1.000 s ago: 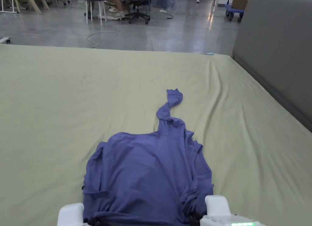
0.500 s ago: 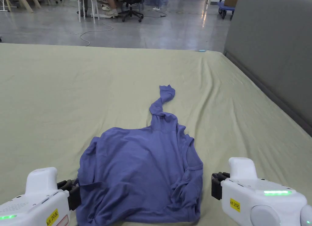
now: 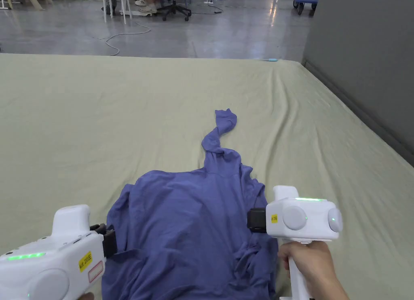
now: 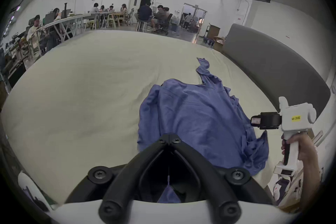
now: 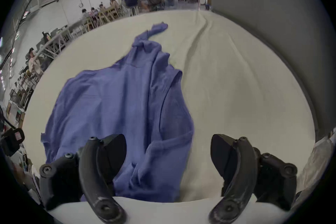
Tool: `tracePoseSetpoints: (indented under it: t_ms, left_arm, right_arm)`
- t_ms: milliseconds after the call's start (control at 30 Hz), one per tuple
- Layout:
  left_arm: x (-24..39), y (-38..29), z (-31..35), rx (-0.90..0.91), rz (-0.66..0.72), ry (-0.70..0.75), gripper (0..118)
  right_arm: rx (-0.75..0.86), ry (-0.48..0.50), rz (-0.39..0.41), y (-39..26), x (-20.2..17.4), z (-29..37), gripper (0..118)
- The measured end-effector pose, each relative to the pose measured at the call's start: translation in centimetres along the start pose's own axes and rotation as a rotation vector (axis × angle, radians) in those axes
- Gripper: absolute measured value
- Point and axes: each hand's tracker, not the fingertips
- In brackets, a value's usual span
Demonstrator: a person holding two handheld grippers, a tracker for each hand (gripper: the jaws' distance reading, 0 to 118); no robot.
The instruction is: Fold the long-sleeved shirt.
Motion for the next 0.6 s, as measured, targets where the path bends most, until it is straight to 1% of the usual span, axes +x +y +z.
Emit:
tracePoseSetpoints:
  t_ms: [67, 100, 133, 167, 200, 233, 267, 300, 333, 367, 433, 600]
  left_arm:
    - [-0.6, 1.4, -2.0, -0.01, 0.008, 0.011, 0]
    - [-0.9, 2.0, -2.8, -0.011, 0.015, 0.011, 0]
    - [-1.2, 3.2, -3.5, -0.012, 0.016, 0.013, 0]
    - [-1.5, 4.1, -4.5, -0.014, 0.013, 0.016, 0]
    - [-1.7, 4.9, -5.4, -0.02, -0.001, 0.036, 18]
    - [-1.9, 5.9, -6.6, -0.027, -0.015, 0.062, 54]
    - [-2.4, 7.0, -7.7, -0.039, -0.03, 0.078, 103]
    - [-2.8, 7.9, -8.9, -0.076, -0.046, 0.105, 118]
    - [-3.1, 8.8, -10.1, -0.076, -0.046, 0.111, 118]
    - [-3.4, 9.7, -11.1, -0.074, -0.057, 0.114, 115]
    - [-4.3, 11.0, -13.0, -0.095, -0.074, 0.144, 116]
    - [-5.1, 11.6, -18.0, -0.27, -0.148, 0.187, 115]
  right_arm:
    - [-0.074, 0.016, 0.04, 0.3, -0.7, -2.1, 87]
    - [-0.09, -0.012, 0.061, -0.2, -0.9, -2.8, 78]
    - [-0.096, -0.042, 0.092, -0.6, -1.3, -3.3, 60]
    - [-0.071, -0.074, 0.125, -1.0, -1.7, -3.3, 50]
    - [-0.015, -0.042, 0.111, -1.2, -1.8, -2.3, 29]
    - [-0.02, 0.017, 0.077, -1.6, -1.6, -1.9, 2]
    - [-0.016, 0.028, 0.061, -1.7, -1.8, -1.7, 2]
    - [-0.014, -0.019, 0.082, -1.7, -2.2, -1.8, 2]
    - [-0.02, -0.02, 0.121, -1.7, -2.5, -2.0, 2]
    - [-0.019, -0.018, 0.115, -1.9, -2.2, -2.2, 2]
    - [-0.024, -0.011, 0.101, -1.8, -2.1, -2.3, 2]
    - [-0.03, 0.003, 0.093, -1.8, -1.9, -2.8, 2]
